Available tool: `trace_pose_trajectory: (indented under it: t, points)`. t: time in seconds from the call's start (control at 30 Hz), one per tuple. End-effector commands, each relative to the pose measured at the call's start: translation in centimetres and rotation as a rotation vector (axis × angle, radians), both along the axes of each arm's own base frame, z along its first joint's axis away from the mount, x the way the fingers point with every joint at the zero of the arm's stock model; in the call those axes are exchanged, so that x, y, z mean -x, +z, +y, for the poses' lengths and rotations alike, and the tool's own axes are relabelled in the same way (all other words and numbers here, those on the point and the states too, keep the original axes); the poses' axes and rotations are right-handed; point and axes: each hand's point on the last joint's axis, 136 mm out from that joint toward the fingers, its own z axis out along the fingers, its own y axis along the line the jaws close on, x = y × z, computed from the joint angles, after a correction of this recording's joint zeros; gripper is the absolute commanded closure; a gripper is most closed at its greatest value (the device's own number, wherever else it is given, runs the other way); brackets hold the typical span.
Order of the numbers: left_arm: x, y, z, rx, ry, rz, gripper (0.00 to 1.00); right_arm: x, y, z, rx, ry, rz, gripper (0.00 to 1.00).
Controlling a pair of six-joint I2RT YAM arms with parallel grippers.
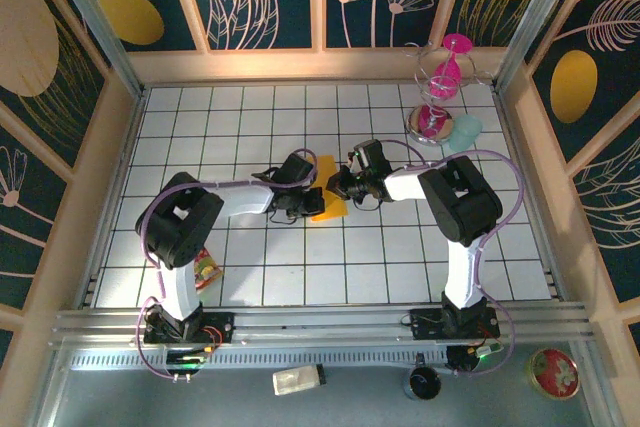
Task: Fold a paper plane with a square sheet of paper (pick it up from the middle)
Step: Fold the triangle a second time at the center of the table.
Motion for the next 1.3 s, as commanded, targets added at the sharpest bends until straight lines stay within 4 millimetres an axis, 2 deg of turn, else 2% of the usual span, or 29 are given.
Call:
trace_pose_trajectory:
  t: [0.0, 0.13, 0.23, 0.37, 0.43, 0.5, 0.6, 0.7, 0.77, 0.8, 0.87, 0.97, 1.17, 1.27]
  points:
    - [4.4, -2.0, 2.4, -0.075, -0.025, 0.138, 1.0, 2.7, -5.0, -2.3, 0.139, -0.01, 0.148, 1.0]
    - [6.2, -2.4, 3.9, -0.116, -0.062, 0.168, 1.0, 2.7, -5.0, -2.3, 0.138, -0.008, 0.148, 1.0]
    - [6.1, -1.7, 4.7, -0.158, -0.065, 0.142, 1.0, 2.7, -4.9, -2.3, 0.137, -0.007, 0.148, 1.0]
    - [3.7, 1.2, 3.8, -0.128, -0.028, 0.041, 1.0, 2.7, -4.8, -2.3, 0.133, -0.009, 0.144, 1.0]
    - [1.9, 3.9, 3.4, -0.076, 0.038, -0.06, 1.0, 2.7, -4.6, -2.2, 0.125, -0.011, 0.14, 1.0]
    - [0.7, 5.6, 2.9, -0.019, 0.086, -0.123, 1.0, 2.6, -4.4, -2.0, 0.115, -0.011, 0.135, 1.0]
    - [0.1, 6.4, 1.3, 0.07, 0.096, -0.128, 1.0, 2.6, -4.2, -1.8, 0.102, -0.009, 0.134, 1.0]
    - [-0.4, 5.8, 0.2, 0.103, 0.091, -0.097, 1.0, 2.5, -4.1, -1.7, 0.096, -0.007, 0.129, 1.0]
    - [-0.8, 5.6, 0.1, 0.087, 0.102, -0.099, 1.0, 2.5, -4.1, -1.7, 0.095, -0.008, 0.129, 1.0]
    - [-0.9, 4.1, 0.5, 0.048, 0.111, -0.08, 1.0, 2.4, -4.0, -1.6, 0.093, -0.009, 0.127, 1.0]
    - [-1.7, 4.0, 0.2, 0.031, 0.118, -0.091, 1.0, 2.4, -3.8, -1.6, 0.088, -0.009, 0.122, 1.0]
    - [-1.9, 3.0, 0.1, 0.005, 0.113, -0.067, 1.0, 2.3, -3.6, -1.4, 0.081, -0.009, 0.121, 1.0]
    - [-1.0, 0.5, 1.6, -0.07, 0.137, -0.023, 1.0, 1.7, -2.6, -0.9, 0.056, 0.002, 0.095, 1.0]
    - [-0.3, -0.4, 2.4, -0.098, 0.144, -0.006, 1.0, 0.9, -1.2, -0.5, 0.031, 0.012, 0.059, 1.0]
